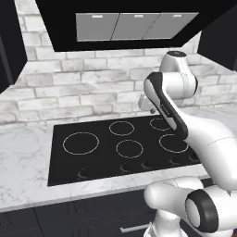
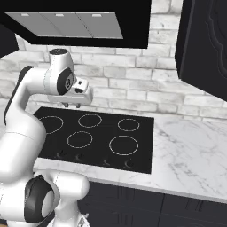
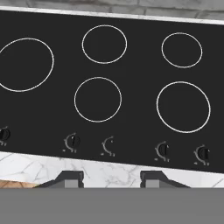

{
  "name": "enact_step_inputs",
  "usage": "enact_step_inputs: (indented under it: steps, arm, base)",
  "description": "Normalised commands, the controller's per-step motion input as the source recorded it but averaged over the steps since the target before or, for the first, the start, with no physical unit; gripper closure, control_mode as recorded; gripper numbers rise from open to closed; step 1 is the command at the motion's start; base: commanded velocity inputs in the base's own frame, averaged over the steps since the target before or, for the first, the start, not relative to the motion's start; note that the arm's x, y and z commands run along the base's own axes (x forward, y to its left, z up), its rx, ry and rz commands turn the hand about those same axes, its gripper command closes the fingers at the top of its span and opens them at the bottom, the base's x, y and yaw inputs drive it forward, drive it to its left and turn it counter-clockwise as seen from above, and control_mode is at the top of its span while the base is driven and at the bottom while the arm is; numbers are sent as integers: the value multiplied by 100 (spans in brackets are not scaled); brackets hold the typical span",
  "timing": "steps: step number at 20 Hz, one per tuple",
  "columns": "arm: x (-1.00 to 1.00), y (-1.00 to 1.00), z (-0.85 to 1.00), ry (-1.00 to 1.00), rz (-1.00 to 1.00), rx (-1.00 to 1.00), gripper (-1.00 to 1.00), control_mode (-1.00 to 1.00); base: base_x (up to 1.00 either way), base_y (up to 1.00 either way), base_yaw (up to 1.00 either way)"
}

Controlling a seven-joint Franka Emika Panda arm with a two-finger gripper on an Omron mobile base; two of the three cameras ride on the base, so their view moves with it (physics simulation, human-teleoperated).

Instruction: Close all open cabinet doors.

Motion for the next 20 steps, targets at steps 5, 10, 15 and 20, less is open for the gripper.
enact_step_inputs:
  steps: [5,10,15,20]
  arm:
    - [0,0,0,0,0,0,-100,100]
    - [0,0,0,0,0,0,-100,100]
    - [0,0,0,0,0,0,-100,100]
    - [0,0,0,0,0,0,-100,100]
  base:
    - [0,0,0]
    - [0,0,0]
    - [0,0,0]
    - [-14,0,0]
